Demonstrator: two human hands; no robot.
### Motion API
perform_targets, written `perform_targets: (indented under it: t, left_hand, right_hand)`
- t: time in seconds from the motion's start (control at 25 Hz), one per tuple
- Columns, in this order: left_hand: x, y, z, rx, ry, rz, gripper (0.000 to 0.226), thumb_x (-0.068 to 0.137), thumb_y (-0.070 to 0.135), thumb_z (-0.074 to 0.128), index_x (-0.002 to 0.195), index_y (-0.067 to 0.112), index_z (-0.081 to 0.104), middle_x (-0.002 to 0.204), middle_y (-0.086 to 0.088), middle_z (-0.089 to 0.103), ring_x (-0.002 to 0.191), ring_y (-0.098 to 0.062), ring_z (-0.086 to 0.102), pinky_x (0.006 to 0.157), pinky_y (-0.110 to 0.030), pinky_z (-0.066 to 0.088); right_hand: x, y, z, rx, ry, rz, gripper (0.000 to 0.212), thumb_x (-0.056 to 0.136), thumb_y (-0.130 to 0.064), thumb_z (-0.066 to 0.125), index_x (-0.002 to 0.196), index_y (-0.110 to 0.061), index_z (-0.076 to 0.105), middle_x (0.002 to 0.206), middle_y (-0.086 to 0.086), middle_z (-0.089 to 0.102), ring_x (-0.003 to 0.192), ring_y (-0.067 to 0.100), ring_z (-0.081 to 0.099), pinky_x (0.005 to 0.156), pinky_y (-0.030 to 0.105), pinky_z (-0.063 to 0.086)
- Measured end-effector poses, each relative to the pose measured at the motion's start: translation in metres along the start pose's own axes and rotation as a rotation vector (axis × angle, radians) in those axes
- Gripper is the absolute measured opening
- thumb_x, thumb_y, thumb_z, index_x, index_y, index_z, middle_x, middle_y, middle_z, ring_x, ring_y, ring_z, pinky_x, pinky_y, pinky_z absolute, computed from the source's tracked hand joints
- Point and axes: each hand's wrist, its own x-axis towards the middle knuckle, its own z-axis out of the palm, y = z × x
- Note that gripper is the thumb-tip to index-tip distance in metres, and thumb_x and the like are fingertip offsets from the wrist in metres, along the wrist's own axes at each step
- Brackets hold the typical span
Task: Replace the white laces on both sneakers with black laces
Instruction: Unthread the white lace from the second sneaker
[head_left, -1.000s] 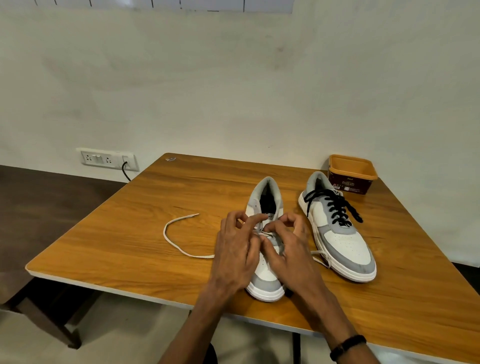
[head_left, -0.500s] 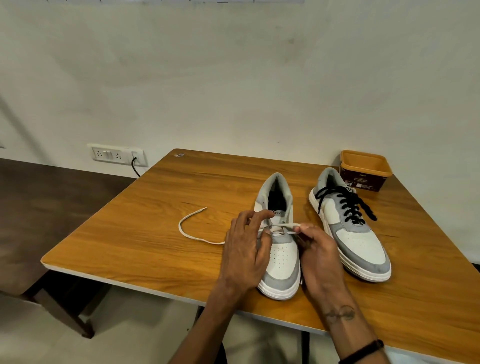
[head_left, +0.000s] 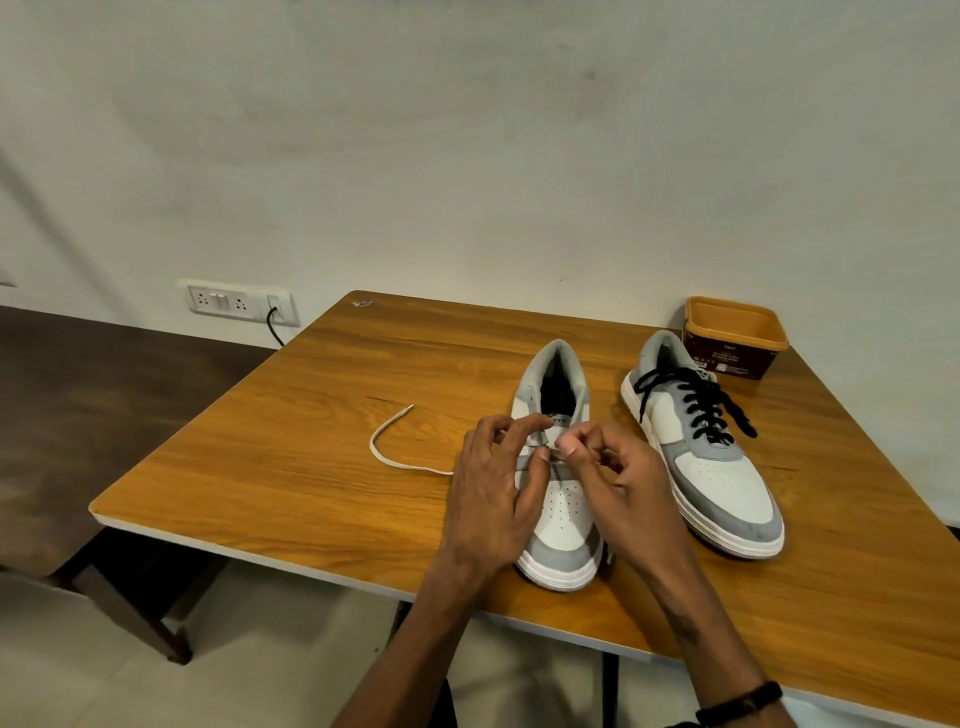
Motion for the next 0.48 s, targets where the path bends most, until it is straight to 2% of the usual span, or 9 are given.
perform_targets:
  t: [0.08, 0.12, 0.24, 0.32, 0.4, 0.48]
  left_hand:
    - [0.000, 0.001, 0.001, 0.004, 0.005, 0.003, 0.036, 0.105, 0.046, 0.044, 0.140, 0.043, 0.052, 0.130, 0.009, 0.048, 0.121, -0.007, 0.046, 0.095, -0.039, 0.052]
    - [0.000, 0.001, 0.001, 0.004, 0.005, 0.004, 0.036, 0.105, 0.046, 0.044, 0.140, 0.043, 0.052, 0.130, 0.009, 0.048, 0.120, -0.007, 0.046, 0.095, -0.040, 0.052]
    - [0.001, -0.001, 0.001, -0.010, -0.012, 0.003, 0.036, 0.106, 0.044, 0.043, 0.141, 0.043, 0.050, 0.130, 0.009, 0.046, 0.121, -0.007, 0.045, 0.095, -0.041, 0.053]
    - [0.000, -0.002, 0.001, -0.017, -0.015, 0.013, 0.037, 0.107, 0.040, 0.039, 0.143, 0.041, 0.049, 0.130, 0.007, 0.045, 0.120, -0.008, 0.046, 0.095, -0.040, 0.053]
    - [-0.001, -0.001, 0.000, -0.008, -0.012, 0.019, 0.039, 0.108, 0.038, 0.035, 0.144, 0.039, 0.049, 0.129, 0.006, 0.046, 0.119, -0.009, 0.046, 0.094, -0.040, 0.053]
    - [-0.001, 0.001, -0.001, -0.005, -0.009, 0.023, 0.041, 0.107, 0.038, 0.032, 0.144, 0.038, 0.050, 0.130, 0.005, 0.047, 0.119, -0.009, 0.047, 0.096, -0.039, 0.053]
  right_hand:
    - [-0.003, -0.002, -0.003, 0.138, 0.066, 0.067, 0.020, 0.103, -0.030, 0.065, 0.088, -0.018, 0.069, 0.095, -0.002, 0.074, 0.099, 0.013, 0.072, 0.090, 0.041, 0.060]
    - [-0.002, -0.003, -0.005, 0.119, 0.081, 0.095, 0.020, 0.101, -0.030, 0.067, 0.086, -0.017, 0.069, 0.091, -0.001, 0.075, 0.095, 0.012, 0.072, 0.088, 0.042, 0.061]
    - [0.006, -0.008, -0.006, -0.137, 0.012, 0.069, 0.014, 0.095, -0.030, 0.077, 0.092, -0.024, 0.064, 0.086, -0.006, 0.069, 0.086, 0.009, 0.069, 0.080, 0.035, 0.063]
    - [0.011, -0.013, -0.001, -0.336, -0.080, -0.054, 0.026, 0.093, -0.024, 0.079, 0.111, -0.031, 0.061, 0.090, -0.012, 0.064, 0.085, 0.007, 0.065, 0.077, 0.032, 0.061]
    - [0.017, -0.012, 0.004, -0.510, -0.103, -0.121, 0.041, 0.096, -0.022, 0.074, 0.134, -0.030, 0.060, 0.099, -0.010, 0.062, 0.090, 0.009, 0.062, 0.082, 0.037, 0.060]
    - [0.019, -0.014, 0.005, -0.627, -0.078, -0.098, 0.036, 0.101, -0.026, 0.067, 0.137, -0.026, 0.062, 0.110, -0.004, 0.060, 0.099, 0.015, 0.062, 0.088, 0.040, 0.057]
